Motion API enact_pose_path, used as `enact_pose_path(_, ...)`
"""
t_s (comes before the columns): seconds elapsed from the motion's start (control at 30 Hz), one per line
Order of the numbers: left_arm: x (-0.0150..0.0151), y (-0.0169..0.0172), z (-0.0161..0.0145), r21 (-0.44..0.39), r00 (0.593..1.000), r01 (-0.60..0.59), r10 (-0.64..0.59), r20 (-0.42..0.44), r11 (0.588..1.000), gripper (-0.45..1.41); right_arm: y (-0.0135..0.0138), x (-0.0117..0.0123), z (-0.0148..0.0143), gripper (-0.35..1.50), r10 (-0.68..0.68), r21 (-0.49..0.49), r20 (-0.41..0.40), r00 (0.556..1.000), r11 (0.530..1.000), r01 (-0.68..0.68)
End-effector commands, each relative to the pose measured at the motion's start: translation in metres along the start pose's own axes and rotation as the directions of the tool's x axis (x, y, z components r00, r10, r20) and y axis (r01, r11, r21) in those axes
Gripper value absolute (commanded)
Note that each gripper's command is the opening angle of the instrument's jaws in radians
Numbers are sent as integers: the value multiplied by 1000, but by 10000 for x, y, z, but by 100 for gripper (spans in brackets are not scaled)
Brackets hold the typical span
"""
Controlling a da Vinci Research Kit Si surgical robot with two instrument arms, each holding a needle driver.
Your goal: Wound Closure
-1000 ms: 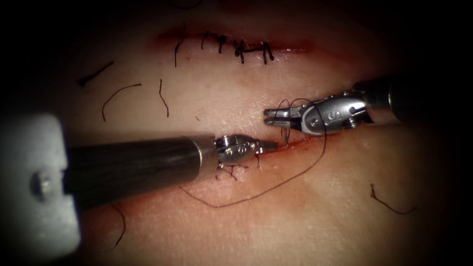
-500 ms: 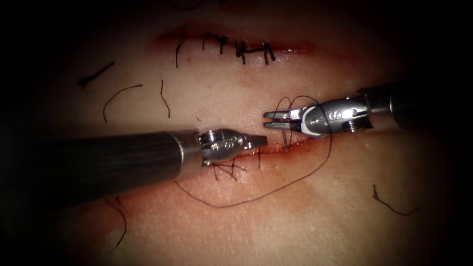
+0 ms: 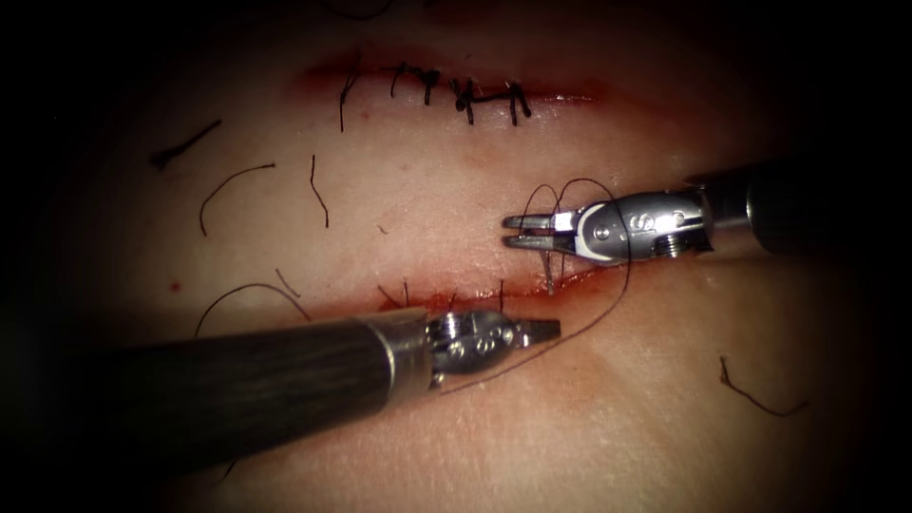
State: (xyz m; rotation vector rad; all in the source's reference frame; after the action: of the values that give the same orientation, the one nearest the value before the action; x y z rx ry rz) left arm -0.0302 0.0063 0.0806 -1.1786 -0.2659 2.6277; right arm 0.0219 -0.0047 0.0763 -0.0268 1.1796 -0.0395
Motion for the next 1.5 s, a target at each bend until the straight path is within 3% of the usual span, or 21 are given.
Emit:
enact_pose_path(0.03, -3, 2, 10, -2, 1000, 0, 0, -1, 1000, -45, -3, -3, 8, -35, 13, 1, -1, 1000, 1000, -13)
enact_pose_path(0.4, -11, 16, 33, -31, 1000, -16, 16, 11, 999, -45, -2, -2, 11, -35, 126, 1, 3, 992, 992, -126)
enact_pose_path(0.97, -3, 26, 26, -46, 1000, -19, 20, 13, 999, -45, -6, -2, 9, -35, 310, -5, 8, 951, 951, -309)
enact_pose_path(1.5, -9, 38, 21, -53, 999, -29, 30, 18, 998, -45, 1, -6, 4, -35, 331, -16, 33, 943, 944, -331)
